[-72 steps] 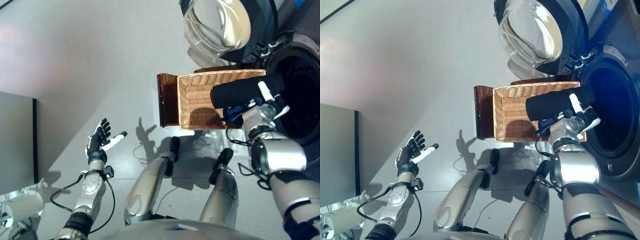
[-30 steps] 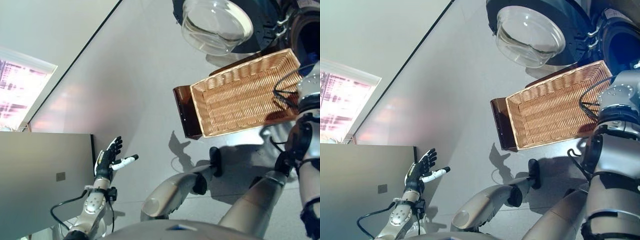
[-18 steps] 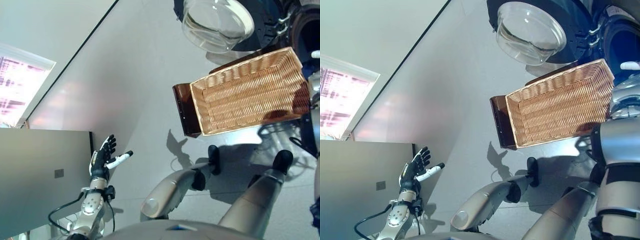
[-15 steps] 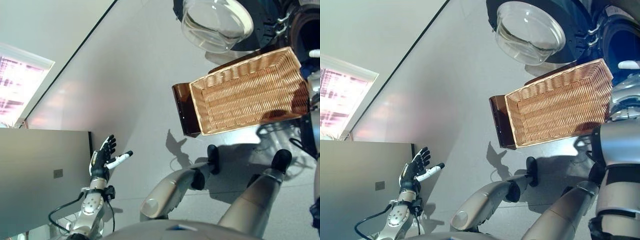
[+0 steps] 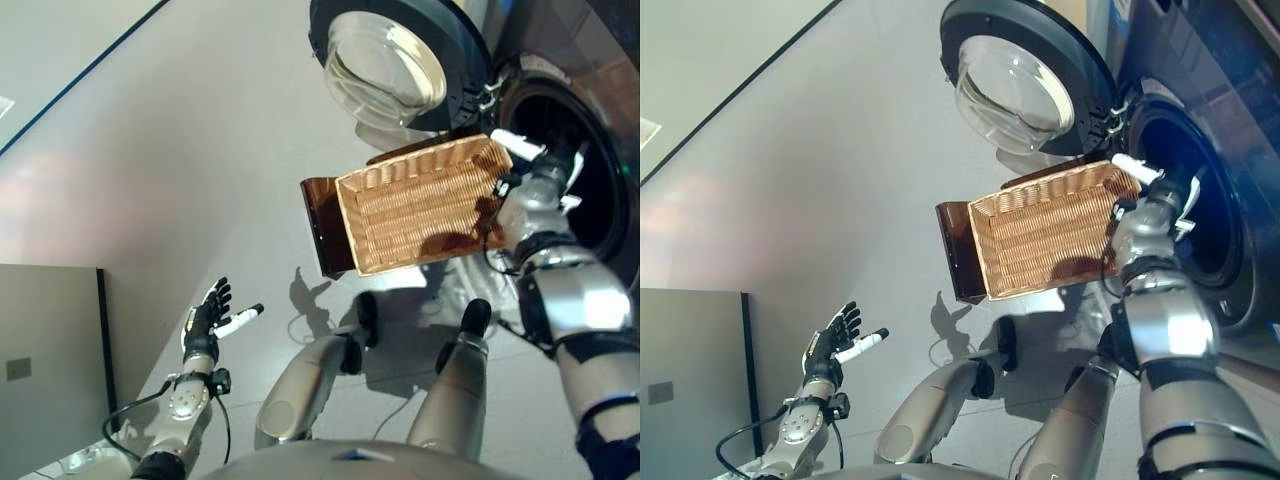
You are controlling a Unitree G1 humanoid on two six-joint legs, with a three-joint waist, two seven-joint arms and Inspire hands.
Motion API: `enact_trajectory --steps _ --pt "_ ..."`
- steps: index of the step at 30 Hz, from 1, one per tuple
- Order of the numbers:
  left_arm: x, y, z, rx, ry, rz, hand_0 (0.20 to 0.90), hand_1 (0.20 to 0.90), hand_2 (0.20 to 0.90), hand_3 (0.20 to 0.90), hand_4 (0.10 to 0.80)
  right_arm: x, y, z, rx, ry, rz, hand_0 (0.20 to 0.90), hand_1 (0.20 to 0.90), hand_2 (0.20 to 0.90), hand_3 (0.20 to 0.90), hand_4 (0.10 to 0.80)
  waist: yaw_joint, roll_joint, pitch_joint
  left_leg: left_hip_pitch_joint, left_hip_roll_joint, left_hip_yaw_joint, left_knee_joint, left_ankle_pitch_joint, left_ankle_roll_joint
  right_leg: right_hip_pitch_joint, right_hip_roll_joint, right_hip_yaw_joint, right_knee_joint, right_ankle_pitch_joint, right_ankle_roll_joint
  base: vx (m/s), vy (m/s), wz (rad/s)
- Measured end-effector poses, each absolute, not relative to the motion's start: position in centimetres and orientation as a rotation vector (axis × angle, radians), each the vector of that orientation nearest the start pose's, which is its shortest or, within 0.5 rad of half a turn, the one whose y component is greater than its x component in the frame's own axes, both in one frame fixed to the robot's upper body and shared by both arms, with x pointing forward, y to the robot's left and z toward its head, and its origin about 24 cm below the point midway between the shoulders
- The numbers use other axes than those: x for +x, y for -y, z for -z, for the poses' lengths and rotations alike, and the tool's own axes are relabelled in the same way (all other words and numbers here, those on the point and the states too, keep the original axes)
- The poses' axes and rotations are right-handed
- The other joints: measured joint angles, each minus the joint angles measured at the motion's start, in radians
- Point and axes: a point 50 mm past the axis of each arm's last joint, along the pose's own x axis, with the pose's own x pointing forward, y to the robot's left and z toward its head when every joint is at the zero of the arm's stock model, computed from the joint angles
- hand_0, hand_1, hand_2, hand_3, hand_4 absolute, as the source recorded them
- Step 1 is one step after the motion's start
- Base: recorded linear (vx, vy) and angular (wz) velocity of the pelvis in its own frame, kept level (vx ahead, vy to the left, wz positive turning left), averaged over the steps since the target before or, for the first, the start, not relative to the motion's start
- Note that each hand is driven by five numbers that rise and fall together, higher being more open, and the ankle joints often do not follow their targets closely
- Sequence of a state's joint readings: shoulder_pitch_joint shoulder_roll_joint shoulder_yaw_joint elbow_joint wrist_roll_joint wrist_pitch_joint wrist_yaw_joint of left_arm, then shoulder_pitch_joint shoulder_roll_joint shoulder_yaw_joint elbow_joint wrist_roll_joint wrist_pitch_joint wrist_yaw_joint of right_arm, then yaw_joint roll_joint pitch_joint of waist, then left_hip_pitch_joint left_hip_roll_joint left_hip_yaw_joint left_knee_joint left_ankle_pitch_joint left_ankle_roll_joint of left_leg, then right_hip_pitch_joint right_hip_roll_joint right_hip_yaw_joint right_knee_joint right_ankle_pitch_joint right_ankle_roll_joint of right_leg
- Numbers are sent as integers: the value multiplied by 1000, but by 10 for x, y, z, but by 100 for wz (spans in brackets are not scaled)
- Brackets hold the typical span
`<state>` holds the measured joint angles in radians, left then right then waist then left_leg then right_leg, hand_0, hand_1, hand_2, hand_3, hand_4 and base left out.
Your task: Pick up the clothes and place them into the washing machine
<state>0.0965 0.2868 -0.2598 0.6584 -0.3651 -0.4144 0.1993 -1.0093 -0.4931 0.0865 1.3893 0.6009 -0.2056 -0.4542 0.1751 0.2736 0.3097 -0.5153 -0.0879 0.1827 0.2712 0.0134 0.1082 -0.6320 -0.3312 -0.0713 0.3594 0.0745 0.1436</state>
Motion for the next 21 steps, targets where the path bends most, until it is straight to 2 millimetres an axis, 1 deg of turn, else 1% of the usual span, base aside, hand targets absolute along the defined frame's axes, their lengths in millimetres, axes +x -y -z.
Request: enact_trajectory --steps 2,4,5,6,8,10,11,12,13,14,15,16,17,18,20,21 --pt "179 -210 82 38 -383 -197 900 900 900 900 800 373 290 -100 209 -125 777 900 900 900 900 800 4 -1 1 -2 0 -2 1 1 -1 -1 0 0 -1 -4 5 0 0 0" --pt "177 -210 84 41 -396 -202 900 900 900 900 800 367 280 -78 432 -138 808 900 900 900 900 800 5 -1 1 -4 1 -12 3 1 -2 8 3 -7 -9 -4 5 14 -20 5" --pt "177 -210 84 40 -398 -205 900 900 900 900 800 365 279 -73 508 -132 825 900 900 900 900 800 4 -1 1 -4 3 -16 3 1 -2 12 6 -10 -16 -4 5 8 -20 11" --pt "177 -209 85 40 -399 -203 900 900 900 900 800 358 277 -59 581 -151 859 900 900 900 900 800 4 -1 1 -4 5 -26 0 3 -4 27 7 -24 -29 -3 5 41 -46 16" --pt "178 -208 85 36 -398 -206 900 900 900 900 800 350 278 -46 605 -180 884 900 900 900 900 800 4 -6 5 -4 5 -29 2 4 -6 33 9 -26 -34 -3 4 61 -46 13" --pt "178 -206 88 32 -413 -214 900 900 900 900 800 340 280 -32 588 -189 880 900 900 900 900 800 6 -11 10 12 6 -34 3 4 -5 60 12 -28 -45 8 -2 89 -37 9" --pt "178 -203 91 29 -428 -222 900 900 900 900 800 331 277 -17 561 -225 871 900 900 900 900 800 -3 -23 19 37 7 -42 1 1 -5 91 18 -29 -50 10 -2 125 -66 8" --pt "177 -202 95 29 -452 -229 900 900 900 900 800 322 276 -4 521 -262 855 900 900 900 900 800 4 -34 25 68 9 -46 -8 -1 -8 123 21 -34 -65 9 -1 84 -58 -6" --pt "173 -203 98 36 -472 -229 900 900 900 900 800 317 265 8 524 -301 839 900 900 900 900 800 -10 -60 34 91 15 -46 -14 -7 -15 145 28 -37 -75 8 -3 112 -85 -10" --pt "170 -203 105 48 -513 -235 900 900 900 900 800 307 257 23 478 -335 795 900 900 900 900 800 -19 -74 36 120 24 -51 -25 -7 -15 192 39 -51 -107 10 0 90 -67 -10" --pt "166 -203 110 60 -550 -235 900 900 900 900 800 295 250 39 438 -388 764 900 900 900 900 800 -38 -101 36 144 28 -52 -39 -7 -20 213 44 -56 -122 10 0 54 -42 -6" --pt "163 -204 114 72 -575 -235 900 900 900 900 800 287 246 48 415 -416 741 900 900 900 900 800 -44 -116 34 158 30 -51 -45 -8 -21 229 47 -57 -133 10 2 60 -30 -9" --pt "156 -204 121 87 -624 -238 900 900 900 900 800 277 237 59 376 -454 693 900 900 900 900 800 -47 -135 27 184 36 -52 -56 -10 -24 267 56 -62 -161 13 3 42 -44 -21" --pt "148 -206 126 106 -667 -235 900 900 900 900 800 260 233 76 351 -522 684 900 900 900 900 800 -69 -170 13 203 41 -45 -67 -14 -29 278 62 -63 -179 16 0 68 -65 -20" --pt "133 -214 139 143 -780 -249 900 900 900 900 800 225 229 102 277 -628 648 900 900 900 900 800 -82 -220 -18 254 49 -34 -97 -17 -34 338 75 -67 -232 33 0 102 -103 -25" --pt "125 -219 144 138 -827 -280 900 900 900 900 800 198 231 117 230 -702 641 900 900 900 900 800 -99 -240 -34 285 56 -24 -115 -18 -37 374 81 -75 -261 39 0 83 -78 -20"
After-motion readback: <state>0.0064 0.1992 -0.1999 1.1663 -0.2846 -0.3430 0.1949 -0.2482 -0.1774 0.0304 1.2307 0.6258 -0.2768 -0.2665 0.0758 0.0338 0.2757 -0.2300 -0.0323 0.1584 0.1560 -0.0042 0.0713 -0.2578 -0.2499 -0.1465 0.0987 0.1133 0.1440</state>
